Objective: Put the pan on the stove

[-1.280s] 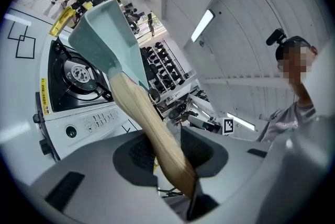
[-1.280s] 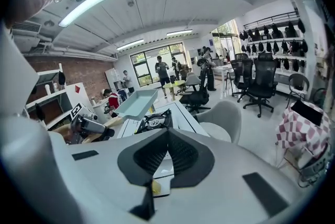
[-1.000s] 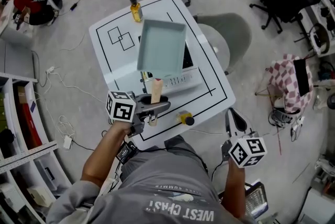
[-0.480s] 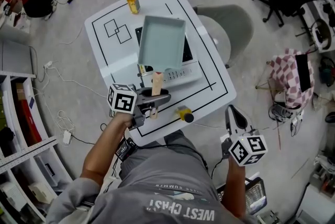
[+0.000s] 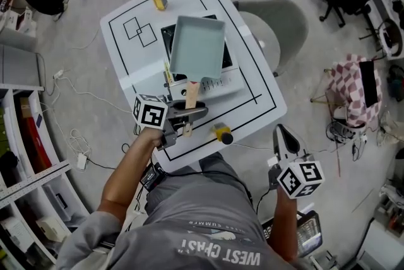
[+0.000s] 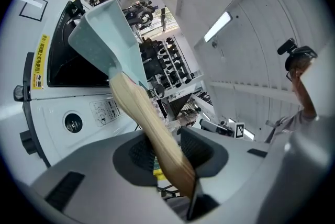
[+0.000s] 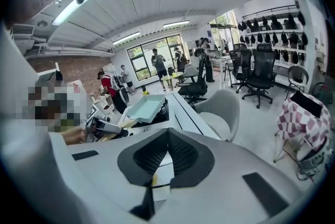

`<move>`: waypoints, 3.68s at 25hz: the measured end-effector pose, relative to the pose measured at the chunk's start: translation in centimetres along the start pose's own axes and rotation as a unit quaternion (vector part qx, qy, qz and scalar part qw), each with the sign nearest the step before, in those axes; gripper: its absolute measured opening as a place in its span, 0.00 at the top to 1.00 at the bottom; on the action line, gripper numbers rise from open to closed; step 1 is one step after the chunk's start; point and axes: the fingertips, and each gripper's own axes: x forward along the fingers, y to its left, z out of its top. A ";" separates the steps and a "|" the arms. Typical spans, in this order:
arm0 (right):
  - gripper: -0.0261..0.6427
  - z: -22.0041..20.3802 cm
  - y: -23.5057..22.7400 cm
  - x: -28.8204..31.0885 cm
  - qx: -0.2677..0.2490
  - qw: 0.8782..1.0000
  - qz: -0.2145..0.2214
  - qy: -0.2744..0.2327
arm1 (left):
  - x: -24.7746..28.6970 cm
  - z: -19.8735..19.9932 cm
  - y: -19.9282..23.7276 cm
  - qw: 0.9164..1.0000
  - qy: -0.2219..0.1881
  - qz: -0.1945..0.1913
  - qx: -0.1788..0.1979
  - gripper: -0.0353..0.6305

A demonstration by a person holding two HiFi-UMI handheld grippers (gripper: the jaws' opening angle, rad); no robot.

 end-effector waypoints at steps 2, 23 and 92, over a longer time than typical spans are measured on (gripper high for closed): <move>0.94 -0.2 0.1 0.1 0.000 1.000 0.002 0.001 | 0.2 -0.1 0.3 1.000 0.000 0.000 -0.005 0.76; 0.94 0.1 2.0 0.8 0.008 1.000 0.014 -0.002 | 0.9 1.4 1.9 0.999 0.011 -0.041 -0.026 0.75; 0.95 2.4 21.9 -14.5 -0.107 0.982 -0.024 -0.151 | -27.9 -3.0 -25.9 0.879 -0.143 0.141 0.432 0.95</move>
